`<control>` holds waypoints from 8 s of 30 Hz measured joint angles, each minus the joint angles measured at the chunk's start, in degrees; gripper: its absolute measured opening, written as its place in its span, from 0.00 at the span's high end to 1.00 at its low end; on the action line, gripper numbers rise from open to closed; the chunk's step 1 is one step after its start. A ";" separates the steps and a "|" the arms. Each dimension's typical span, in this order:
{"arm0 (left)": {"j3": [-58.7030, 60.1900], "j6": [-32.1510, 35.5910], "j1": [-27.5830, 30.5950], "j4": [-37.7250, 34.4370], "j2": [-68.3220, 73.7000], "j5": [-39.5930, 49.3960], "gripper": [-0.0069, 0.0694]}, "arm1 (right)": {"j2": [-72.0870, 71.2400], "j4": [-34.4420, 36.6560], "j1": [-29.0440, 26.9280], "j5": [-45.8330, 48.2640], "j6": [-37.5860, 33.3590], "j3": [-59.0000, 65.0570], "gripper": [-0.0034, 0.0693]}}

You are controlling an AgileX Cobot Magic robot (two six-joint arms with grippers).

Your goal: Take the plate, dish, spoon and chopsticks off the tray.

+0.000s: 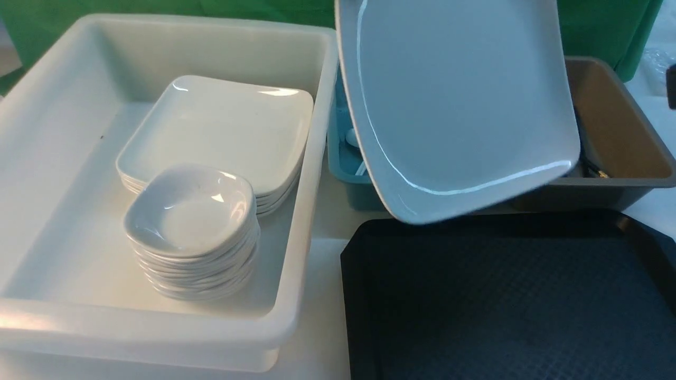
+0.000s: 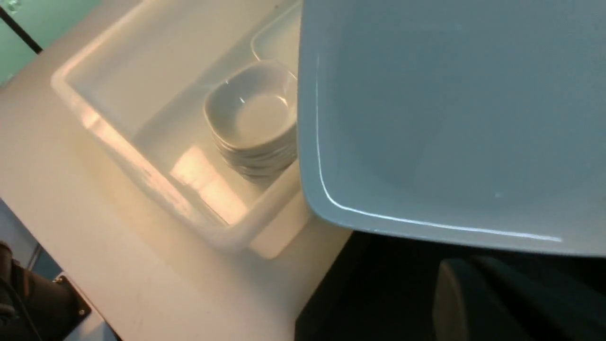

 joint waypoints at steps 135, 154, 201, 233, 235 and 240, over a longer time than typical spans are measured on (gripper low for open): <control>88.42 23.71 4.67 -13.89 -76.73 -35.23 0.90 | -55.83 -41.41 25.16 -78.21 31.27 63.93 0.70; 98.13 0.47 11.61 9.38 -84.78 -46.60 0.90 | -55.83 -41.41 25.16 -78.21 31.27 63.93 0.65; 112.41 -1.74 24.71 17.87 -94.74 -45.07 0.90 | -55.83 -41.35 25.16 -78.21 31.31 63.93 0.63; 112.44 -0.80 24.71 18.35 -94.74 -45.00 0.90 | -59.34 -41.05 -10.78 -48.71 25.25 82.94 0.62; 112.44 -0.80 24.71 18.34 -94.74 -45.00 0.90 | -59.34 -40.90 -10.78 -48.65 25.25 82.94 0.62; 112.44 -0.80 24.71 18.34 -94.74 -45.00 0.90 | -59.34 -40.37 -10.67 -48.59 25.41 82.94 0.62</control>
